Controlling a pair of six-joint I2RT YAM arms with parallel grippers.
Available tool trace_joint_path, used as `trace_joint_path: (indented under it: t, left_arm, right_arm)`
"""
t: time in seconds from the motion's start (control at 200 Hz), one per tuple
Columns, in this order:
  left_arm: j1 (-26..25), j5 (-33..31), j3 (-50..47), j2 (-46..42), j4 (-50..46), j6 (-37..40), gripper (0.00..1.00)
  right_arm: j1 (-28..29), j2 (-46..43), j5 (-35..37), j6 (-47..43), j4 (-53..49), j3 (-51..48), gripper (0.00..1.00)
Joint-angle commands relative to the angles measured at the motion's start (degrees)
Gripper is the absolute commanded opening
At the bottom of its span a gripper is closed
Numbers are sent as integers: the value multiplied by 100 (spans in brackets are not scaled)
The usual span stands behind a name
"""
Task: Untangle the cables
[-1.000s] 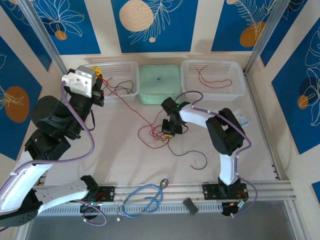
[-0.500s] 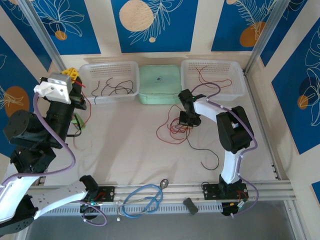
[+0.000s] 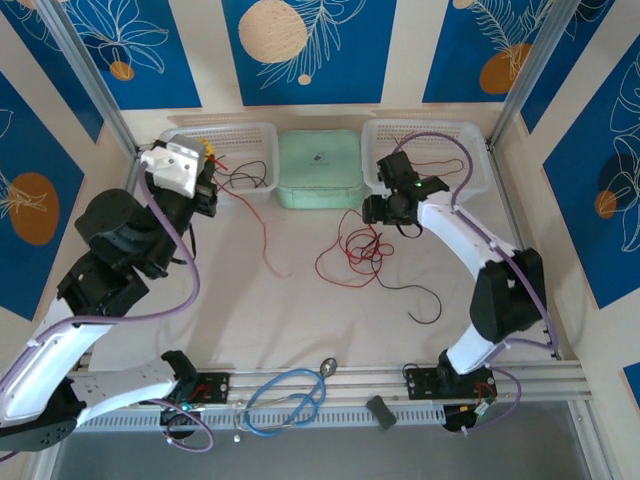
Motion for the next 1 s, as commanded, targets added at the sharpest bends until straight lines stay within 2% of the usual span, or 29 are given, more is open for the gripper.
trace_joint_path:
  t: [0.0, 0.1, 0.195, 0.31, 0.45, 0.54, 0.595, 0.695, 0.91, 0.99]
  left_arm:
    - [-17, 258, 170, 48, 30, -293, 0]
    - [-19, 365, 187, 197, 28, -396, 0]
    - [-14, 490, 196, 322, 52, -500, 0]
    - [-14, 665, 247, 480, 51, -667, 0]
    - [-19, 915, 376, 661, -61, -915, 0]
    - [-21, 1057, 425, 704, -100, -1078, 0]
    - [-23, 1156, 434, 708, -125, -1185, 0]
    - [-25, 1305, 434, 708, -127, -1352, 0]
    - [-33, 1528, 405, 716, -98, -1563, 0]
    - [-32, 1582, 399, 726, -82, -1596, 0]
  right_arm:
    - [30, -644, -225, -369, -58, -115, 68]
    - [144, -1346, -493, -673, 59, -286, 70]
    - [515, -2176, -1023, -1304, 438, -543, 71]
    - [1347, -2993, -1528, -2191, 1012, -800, 73]
    - [2276, -3314, -1937, -3490, 1895, -1085, 74]
    - [2706, -3217, -1737, -3899, 2794, -1245, 74]
    - [2763, -3014, -1857, -3902, 3055, -1134, 74]
    - [2823, -2524, -1997, -3754, 3345, -758, 74]
    - [2842, -1499, -1401, -3289, 3761, -45, 73]
    - [2837, -1261, -1229, -3181, 3802, 118, 70]
